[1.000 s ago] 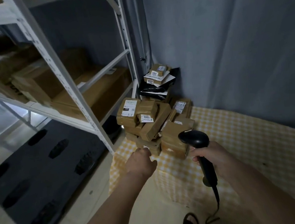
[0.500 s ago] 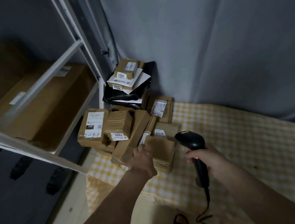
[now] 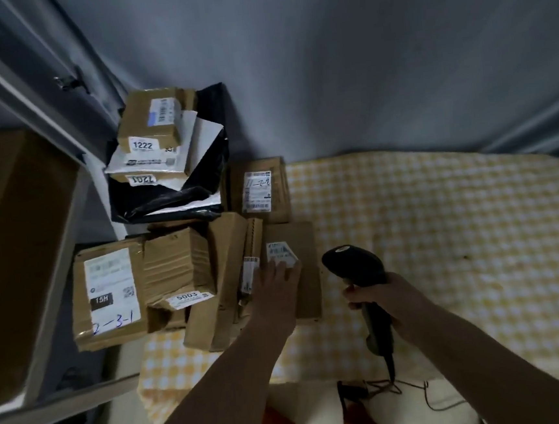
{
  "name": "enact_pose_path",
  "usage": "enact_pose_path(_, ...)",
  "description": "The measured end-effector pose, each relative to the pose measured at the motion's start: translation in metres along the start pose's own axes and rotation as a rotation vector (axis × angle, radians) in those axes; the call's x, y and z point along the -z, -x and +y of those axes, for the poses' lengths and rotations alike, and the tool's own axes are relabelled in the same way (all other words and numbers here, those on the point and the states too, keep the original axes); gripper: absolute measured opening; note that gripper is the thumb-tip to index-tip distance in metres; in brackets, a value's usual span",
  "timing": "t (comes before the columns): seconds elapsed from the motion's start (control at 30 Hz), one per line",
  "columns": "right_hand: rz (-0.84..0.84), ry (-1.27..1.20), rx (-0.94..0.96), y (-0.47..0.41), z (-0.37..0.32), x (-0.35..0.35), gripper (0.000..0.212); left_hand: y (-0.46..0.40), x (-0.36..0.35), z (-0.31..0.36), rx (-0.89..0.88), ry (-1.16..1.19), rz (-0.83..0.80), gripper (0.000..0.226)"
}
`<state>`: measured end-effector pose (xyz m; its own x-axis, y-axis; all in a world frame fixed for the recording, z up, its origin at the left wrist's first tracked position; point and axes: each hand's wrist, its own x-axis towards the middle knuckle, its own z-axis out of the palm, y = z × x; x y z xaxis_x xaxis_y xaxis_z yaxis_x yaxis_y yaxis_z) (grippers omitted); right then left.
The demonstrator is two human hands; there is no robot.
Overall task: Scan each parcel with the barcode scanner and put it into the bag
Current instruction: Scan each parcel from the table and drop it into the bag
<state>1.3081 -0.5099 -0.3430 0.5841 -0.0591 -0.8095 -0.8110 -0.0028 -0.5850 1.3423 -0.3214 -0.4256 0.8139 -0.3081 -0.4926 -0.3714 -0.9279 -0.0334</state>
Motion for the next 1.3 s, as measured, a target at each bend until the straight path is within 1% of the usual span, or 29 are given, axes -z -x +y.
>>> enact_pose_path(0.03, 0.021, -0.030, 0.004, 0.000, 0.001, -0.003, 0.028, -0.003, -0.002, -0.001, -0.014, 0.040, 0.027, 0.108)
enact_pose_path(0.1, 0.093, -0.119, 0.004, -0.002, 0.004, -0.009, 0.024, -0.010, 0.000, -0.008, -0.052, 0.194, 0.015, 0.107)
enact_pose_path(0.17, 0.160, -0.222, 0.012, 0.000, 0.002, -0.017, 0.019, -0.015, 0.009, -0.022, -0.025, 0.492, -0.085, 0.116)
enact_pose_path(0.2, 0.193, -0.283, 0.021, 0.002, 0.000, -0.021, 0.016, -0.013, 0.022, -0.029, 0.000, 0.694, -0.161, 0.121)
enact_pose_path(0.23, 0.224, -0.339, 0.034, 0.004, -0.003, -0.024, 0.015, -0.010, 0.035, -0.036, 0.025, 0.923, -0.221, 0.118)
enact_pose_path(0.27, 0.249, -0.379, 0.052, 0.007, -0.008, -0.027, 0.013, -0.005, 0.048, -0.043, 0.059, 1.144, -0.273, 0.103)
enact_pose_path(0.33, 0.286, -0.416, 0.093, 0.014, -0.019, -0.033, 0.010, 0.009, 0.073, -0.059, 0.138, 1.509, -0.399, 0.057)
enact_pose_path(0.37, 0.301, -0.422, 0.111, 0.017, -0.024, -0.036, 0.009, 0.015, 0.082, -0.067, 0.159, 1.642, -0.463, 0.050)
enact_pose_path(0.47, 0.275, -0.437, 0.174, 0.028, -0.038, -0.046, 0.012, 0.031, 0.092, -0.085, 0.174, 1.893, -0.564, 0.058)
enact_pose_path(0.57, 0.202, -0.461, 0.228, 0.039, -0.047, -0.060, 0.020, 0.042, 0.101, -0.090, 0.238, 2.090, -0.638, 0.055)
enact_pose_path(0.63, 0.196, -0.476, 0.266, 0.044, -0.051, -0.068, 0.033, 0.046, 0.103, -0.091, 0.209, 2.114, -0.708, 0.059)
enact_pose_path(0.67, 0.210, -0.472, 0.287, 0.046, -0.053, -0.070, 0.037, 0.046, 0.104, -0.093, 0.194, 2.078, -0.718, 0.060)
enact_pose_path(0.7, 0.232, -0.465, 0.302, 0.048, -0.055, -0.073, 0.038, 0.046, 0.106, -0.094, 0.212, 2.014, -0.697, 0.059)
enact_pose_path(0.83, 0.287, -0.454, 0.335, 0.056, -0.059, -0.082, 0.035, 0.051, 0.124, -0.095, 0.306, 1.731, -0.496, 0.062)
enact_pose_path(0.87, 0.290, -0.462, 0.341, 0.057, -0.060, -0.085, 0.034, 0.054, 0.129, -0.095, 0.296, 1.688, -0.456, 0.067)
enact_pose_path(1.0, 0.329, -0.462, 0.364, 0.066, -0.069, -0.095, 0.034, 0.072, 0.145, -0.098, 0.085, 1.540, -0.396, 0.108)
enact_pose_path(1.03, 0.335, -0.457, 0.375, 0.070, -0.073, -0.097, 0.035, 0.075, 0.148, -0.099, 0.060, 1.492, -0.368, 0.111)
enact_pose_path(1.13, 0.346, -0.454, 0.420, 0.081, -0.085, -0.100, 0.037, 0.081, 0.158, -0.105, 0.019, 1.442, -0.306, 0.107)
enact_pose_path(1.23, 0.371, -0.460, 0.493, 0.093, -0.096, -0.104, 0.037, 0.086, 0.170, -0.114, -0.028, 1.536, -0.222, 0.088)
enact_pose_path(1.3, 0.378, -0.479, 0.524, 0.098, -0.101, -0.109, 0.038, 0.090, 0.178, -0.118, -0.030, 1.585, -0.141, 0.082)
